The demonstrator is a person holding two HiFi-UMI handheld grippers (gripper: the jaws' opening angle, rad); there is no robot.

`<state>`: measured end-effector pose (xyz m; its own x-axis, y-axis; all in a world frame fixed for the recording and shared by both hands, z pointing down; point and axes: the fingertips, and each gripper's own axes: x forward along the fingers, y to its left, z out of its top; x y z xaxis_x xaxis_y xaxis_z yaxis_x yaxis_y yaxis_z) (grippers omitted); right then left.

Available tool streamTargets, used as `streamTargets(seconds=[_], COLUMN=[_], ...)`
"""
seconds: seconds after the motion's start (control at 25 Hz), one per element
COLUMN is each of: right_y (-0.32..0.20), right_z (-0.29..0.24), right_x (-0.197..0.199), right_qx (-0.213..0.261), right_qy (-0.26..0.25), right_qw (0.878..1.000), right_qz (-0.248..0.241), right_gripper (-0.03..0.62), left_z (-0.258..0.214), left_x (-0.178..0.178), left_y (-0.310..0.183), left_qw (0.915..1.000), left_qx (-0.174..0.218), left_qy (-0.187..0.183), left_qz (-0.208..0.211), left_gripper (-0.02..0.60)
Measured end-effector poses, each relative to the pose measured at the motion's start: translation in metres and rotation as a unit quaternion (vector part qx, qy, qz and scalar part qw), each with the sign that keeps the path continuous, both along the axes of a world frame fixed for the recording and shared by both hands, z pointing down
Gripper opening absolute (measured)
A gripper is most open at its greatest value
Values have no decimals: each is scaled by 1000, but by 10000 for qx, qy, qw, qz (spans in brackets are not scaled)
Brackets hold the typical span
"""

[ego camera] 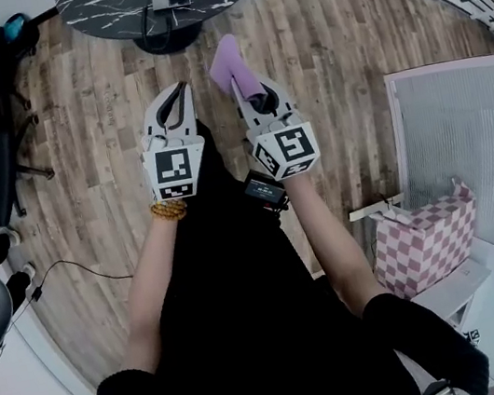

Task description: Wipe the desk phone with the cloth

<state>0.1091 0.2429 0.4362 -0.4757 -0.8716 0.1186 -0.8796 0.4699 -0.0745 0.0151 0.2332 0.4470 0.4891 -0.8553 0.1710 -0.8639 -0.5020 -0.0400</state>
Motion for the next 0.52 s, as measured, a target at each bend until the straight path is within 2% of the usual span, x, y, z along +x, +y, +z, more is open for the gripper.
streamTargets(seconds=[0.28, 0.52], right_y=[26, 24], right_z=[9, 5], right_x=[16, 21], right_qx=[-122, -54], right_qy=[-63, -168], right_qw=[9998, 9998], right_qz=[118, 75], right_gripper=[57, 57], left_z=[1, -5], left_x=[9, 12], left_y=[25, 26], left_qw=[9997, 9998], left_qx=[39, 37], left_qy=[-102, -50], left_qz=[220, 190], left_gripper=[20, 20])
